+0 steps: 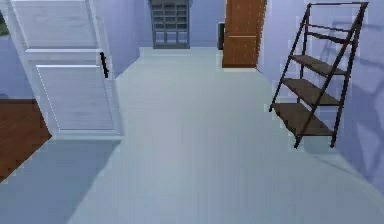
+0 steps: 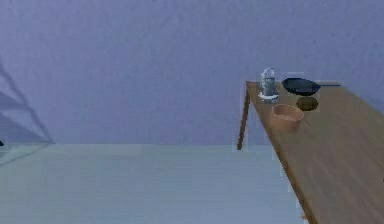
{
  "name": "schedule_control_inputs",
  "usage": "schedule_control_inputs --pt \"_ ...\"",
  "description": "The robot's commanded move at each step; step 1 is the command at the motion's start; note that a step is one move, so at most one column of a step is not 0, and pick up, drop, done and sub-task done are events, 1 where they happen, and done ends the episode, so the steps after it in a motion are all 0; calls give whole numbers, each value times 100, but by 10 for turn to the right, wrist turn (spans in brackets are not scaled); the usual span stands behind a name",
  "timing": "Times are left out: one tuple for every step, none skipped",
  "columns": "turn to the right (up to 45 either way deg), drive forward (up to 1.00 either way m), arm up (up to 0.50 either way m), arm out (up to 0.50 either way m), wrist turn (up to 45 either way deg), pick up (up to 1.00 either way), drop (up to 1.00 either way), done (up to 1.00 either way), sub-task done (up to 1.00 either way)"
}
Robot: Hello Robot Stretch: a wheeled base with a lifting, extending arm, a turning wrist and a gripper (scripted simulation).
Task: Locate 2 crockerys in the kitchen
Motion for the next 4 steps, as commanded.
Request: schedule_control_inputs --pt "0 100 0 0 0 0 0 0 0" --pt "0 100 0 0 0 0 0 0 0" --pt "0 100 0 0 0 0 0 0 0" --pt "30 0 0 0 0 0 0 0 0"
